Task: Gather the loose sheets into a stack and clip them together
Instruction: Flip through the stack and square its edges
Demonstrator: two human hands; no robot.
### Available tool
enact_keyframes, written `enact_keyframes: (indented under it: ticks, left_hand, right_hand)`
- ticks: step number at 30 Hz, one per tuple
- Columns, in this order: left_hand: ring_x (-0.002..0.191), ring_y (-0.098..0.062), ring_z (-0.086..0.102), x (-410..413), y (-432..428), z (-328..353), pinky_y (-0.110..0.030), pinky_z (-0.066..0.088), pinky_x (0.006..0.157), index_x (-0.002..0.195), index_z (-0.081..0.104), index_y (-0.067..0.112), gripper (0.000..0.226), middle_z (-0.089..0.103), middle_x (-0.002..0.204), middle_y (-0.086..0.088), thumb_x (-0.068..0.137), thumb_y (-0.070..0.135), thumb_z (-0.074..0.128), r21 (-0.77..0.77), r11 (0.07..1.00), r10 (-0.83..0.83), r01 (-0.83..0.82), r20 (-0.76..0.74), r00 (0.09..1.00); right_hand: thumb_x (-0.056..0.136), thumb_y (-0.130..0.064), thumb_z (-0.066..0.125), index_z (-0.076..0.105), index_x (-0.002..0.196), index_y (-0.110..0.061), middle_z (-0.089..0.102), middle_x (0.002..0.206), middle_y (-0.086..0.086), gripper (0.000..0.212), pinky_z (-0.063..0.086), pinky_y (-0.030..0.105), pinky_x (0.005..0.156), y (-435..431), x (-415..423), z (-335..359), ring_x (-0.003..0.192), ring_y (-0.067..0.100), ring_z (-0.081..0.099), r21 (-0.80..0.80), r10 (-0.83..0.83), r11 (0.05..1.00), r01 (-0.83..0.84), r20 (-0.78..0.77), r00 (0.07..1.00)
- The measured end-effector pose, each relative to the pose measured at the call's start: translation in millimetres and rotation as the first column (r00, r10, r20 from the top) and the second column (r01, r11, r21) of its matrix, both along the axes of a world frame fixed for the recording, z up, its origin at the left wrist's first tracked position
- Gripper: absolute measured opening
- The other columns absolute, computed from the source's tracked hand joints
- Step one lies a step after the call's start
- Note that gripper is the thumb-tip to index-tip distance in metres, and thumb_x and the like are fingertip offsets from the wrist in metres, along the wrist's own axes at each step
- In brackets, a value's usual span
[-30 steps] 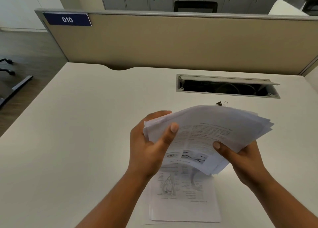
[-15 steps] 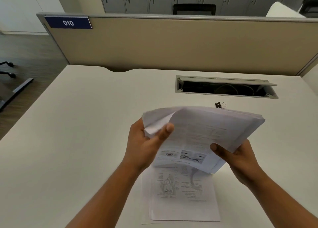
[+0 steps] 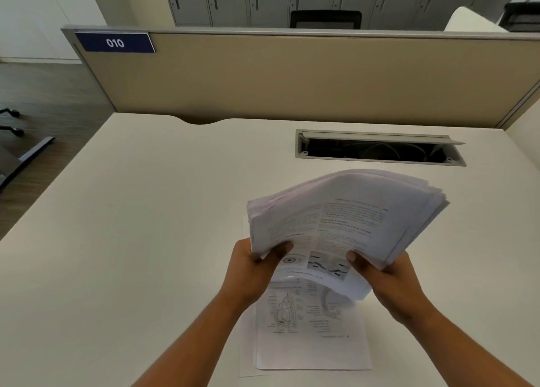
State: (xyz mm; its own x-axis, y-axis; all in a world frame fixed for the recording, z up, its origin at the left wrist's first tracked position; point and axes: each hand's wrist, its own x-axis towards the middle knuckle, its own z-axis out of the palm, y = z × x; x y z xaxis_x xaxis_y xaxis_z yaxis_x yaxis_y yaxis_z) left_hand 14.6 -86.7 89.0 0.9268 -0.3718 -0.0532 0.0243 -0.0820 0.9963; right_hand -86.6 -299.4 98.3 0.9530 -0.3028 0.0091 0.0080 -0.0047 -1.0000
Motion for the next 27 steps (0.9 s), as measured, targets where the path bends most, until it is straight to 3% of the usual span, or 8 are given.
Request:
enact_keyframes:
  ticks: [6, 11, 14, 17, 18, 21, 24, 27]
  left_hand:
    - [0.095, -0.020, 0.076, -7, -4, -2, -0.035, 0.065, 0.076, 0.106, 0.073, 0.033, 0.025, 0.080, 0.101, 0.005, 0.091, 0.013, 0.072, 0.069, 0.998, -0.012, 0.016, -0.061, 0.998]
    - [0.099, -0.014, 0.075, -10, -3, 14, -0.034, 0.064, 0.082, 0.116, 0.072, 0.025, 0.026, 0.077, 0.108, 0.008, 0.091, 0.020, 0.072, 0.070, 0.991, -0.106, 0.111, -0.074, 0.992]
    - [0.094, -0.017, 0.077, -19, -6, 24, -0.037, 0.064, 0.081, 0.117, 0.071, 0.018, 0.031, 0.078, 0.109, 0.002, 0.095, 0.039, 0.062, 0.052, 0.988, -0.138, 0.148, -0.170, 0.976]
    - [0.085, -0.015, 0.073, -30, -5, 13, -0.027, 0.060, 0.078, 0.113, 0.068, 0.016, 0.064, 0.076, 0.108, -0.003, 0.089, 0.065, 0.034, 0.175, 0.980, 0.139, -0.099, -0.237, 0.961]
    - [0.092, -0.014, 0.070, -33, -1, 5, -0.027, 0.057, 0.081, 0.119, 0.064, 0.018, 0.065, 0.072, 0.117, -0.003, 0.090, 0.067, 0.031, 0.345, 0.925, 0.221, -0.159, -0.149, 0.964]
    - [0.116, -0.021, 0.057, -42, 16, -31, -0.035, 0.050, 0.091, 0.132, 0.049, 0.019, 0.070, 0.055, 0.132, -0.004, 0.087, 0.073, 0.047, 0.871, 0.486, 0.013, -0.078, 0.082, 0.997]
    - [0.116, -0.023, 0.051, -53, 18, -50, -0.036, 0.047, 0.092, 0.130, 0.045, 0.016, 0.092, 0.050, 0.126, -0.005, 0.068, 0.083, 0.056, 0.961, 0.276, -0.074, -0.030, 0.053, 0.996]
    - [0.116, -0.022, 0.049, -52, 19, -52, -0.035, 0.045, 0.091, 0.130, 0.043, 0.015, 0.094, 0.047, 0.128, -0.005, 0.066, 0.080, 0.064, 0.971, 0.238, -0.076, -0.034, 0.054, 0.996]
  right_hand:
    - [0.088, -0.031, 0.067, 0.068, 0.109, -0.046, 0.072, 0.112, -0.004, 0.027, 0.059, 0.049, 0.084, 5, -8, -13, 0.105, 0.018, 0.067, -0.133, -0.007, 0.991, -0.005, -0.091, 0.996]
    - [0.084, -0.027, 0.064, 0.068, 0.105, -0.028, 0.075, 0.097, -0.026, 0.022, 0.058, 0.020, 0.078, -5, -19, -7, 0.094, 0.000, 0.070, -0.131, -0.132, 0.984, 0.118, -0.105, 0.986]
    - [0.086, -0.014, 0.067, 0.071, 0.098, -0.015, 0.079, 0.087, -0.013, 0.013, 0.060, 0.021, 0.065, -12, -32, -8, 0.084, 0.011, 0.075, -0.045, -0.199, 0.980, 0.194, -0.175, 0.964]
    - [0.085, -0.010, 0.067, 0.070, 0.095, -0.008, 0.079, 0.084, 0.005, 0.011, 0.060, 0.029, 0.055, -17, -50, -11, 0.072, 0.024, 0.076, 0.059, -0.242, 0.962, 0.268, -0.273, 0.931]
    - [0.083, -0.010, 0.066, 0.069, 0.095, -0.008, 0.079, 0.083, 0.006, 0.012, 0.060, 0.029, 0.053, -18, -57, -13, 0.068, 0.024, 0.076, 0.097, -0.253, 0.951, 0.293, -0.298, 0.920]
    - [0.087, -0.006, 0.062, 0.067, 0.098, -0.007, 0.079, 0.079, 0.004, 0.011, 0.059, 0.031, 0.050, -18, -73, -19, 0.064, 0.024, 0.076, 0.177, -0.269, 0.921, 0.346, -0.354, 0.896]
    - [0.090, -0.005, 0.060, 0.066, 0.101, -0.008, 0.080, 0.080, 0.003, 0.013, 0.060, 0.032, 0.051, -20, -83, -26, 0.064, 0.023, 0.076, 0.205, -0.300, 0.895, 0.395, -0.379, 0.875]
    - [0.090, -0.006, 0.060, 0.067, 0.102, -0.011, 0.080, 0.083, -0.001, 0.015, 0.061, 0.031, 0.053, -19, -87, -28, 0.070, 0.022, 0.076, 0.204, -0.313, 0.889, 0.409, -0.382, 0.870]
